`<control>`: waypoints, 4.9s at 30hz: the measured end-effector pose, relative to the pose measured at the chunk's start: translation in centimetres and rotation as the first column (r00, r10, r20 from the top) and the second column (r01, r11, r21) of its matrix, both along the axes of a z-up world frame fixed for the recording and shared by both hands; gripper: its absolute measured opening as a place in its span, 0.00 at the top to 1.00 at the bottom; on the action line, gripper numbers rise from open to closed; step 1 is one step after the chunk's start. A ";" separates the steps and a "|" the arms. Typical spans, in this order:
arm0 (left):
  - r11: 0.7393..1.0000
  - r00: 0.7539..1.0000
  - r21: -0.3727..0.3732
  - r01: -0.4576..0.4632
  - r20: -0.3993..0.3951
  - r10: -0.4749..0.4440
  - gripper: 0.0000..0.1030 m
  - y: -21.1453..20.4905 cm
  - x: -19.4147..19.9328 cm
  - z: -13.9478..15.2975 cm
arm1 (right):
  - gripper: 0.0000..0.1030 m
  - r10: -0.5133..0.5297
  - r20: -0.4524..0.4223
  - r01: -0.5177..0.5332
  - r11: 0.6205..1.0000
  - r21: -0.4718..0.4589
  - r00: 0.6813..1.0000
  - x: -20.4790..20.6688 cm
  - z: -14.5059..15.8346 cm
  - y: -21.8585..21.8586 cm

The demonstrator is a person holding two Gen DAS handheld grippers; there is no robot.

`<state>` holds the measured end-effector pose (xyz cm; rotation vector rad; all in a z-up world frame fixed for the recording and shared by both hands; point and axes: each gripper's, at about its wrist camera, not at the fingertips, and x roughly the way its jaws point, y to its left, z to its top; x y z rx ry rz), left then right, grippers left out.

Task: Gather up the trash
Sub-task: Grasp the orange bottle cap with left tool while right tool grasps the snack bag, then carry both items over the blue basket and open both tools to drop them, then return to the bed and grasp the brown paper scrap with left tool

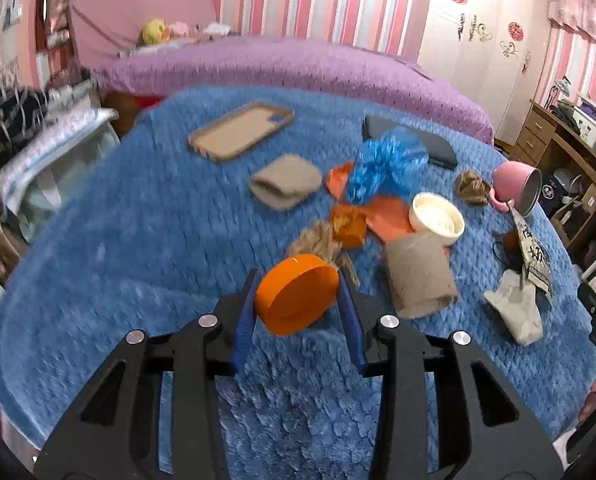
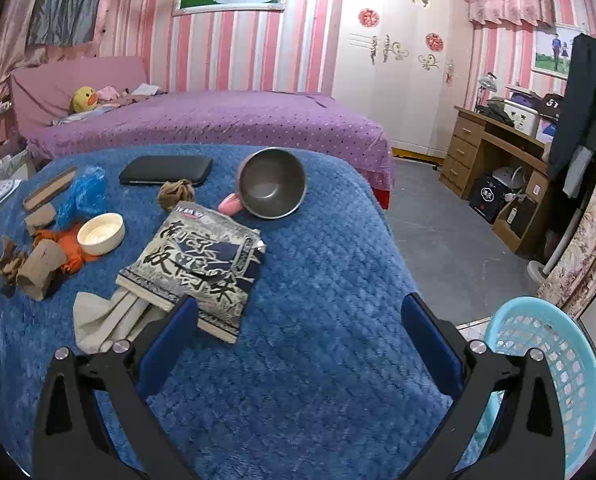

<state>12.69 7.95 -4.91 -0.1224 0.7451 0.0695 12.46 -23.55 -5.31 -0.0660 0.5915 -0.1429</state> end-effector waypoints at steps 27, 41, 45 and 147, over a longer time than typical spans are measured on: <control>1.000 0.998 0.020 -0.002 0.059 0.000 0.64 -2.0 1.8 1.7 | 0.59 0.175 -0.149 -0.149 0.975 0.167 0.973 7.2 -1.7 4.3; 0.996 0.991 0.047 0.074 0.104 -0.078 0.64 -6.2 0.9 3.4 | 0.68 0.205 -0.048 -0.187 0.951 0.245 0.978 1.9 2.9 -2.1; 0.988 0.980 0.050 0.146 0.129 -0.151 0.64 -10.0 0.3 5.1 | 0.68 0.186 -0.024 -0.177 0.960 0.216 0.982 -0.5 4.3 -4.6; 0.985 0.985 0.008 0.171 -0.007 -0.171 0.31 -1.5 4.2 -2.9 | 0.04 0.032 -0.045 -0.027 0.994 0.108 0.998 1.6 0.2 2.2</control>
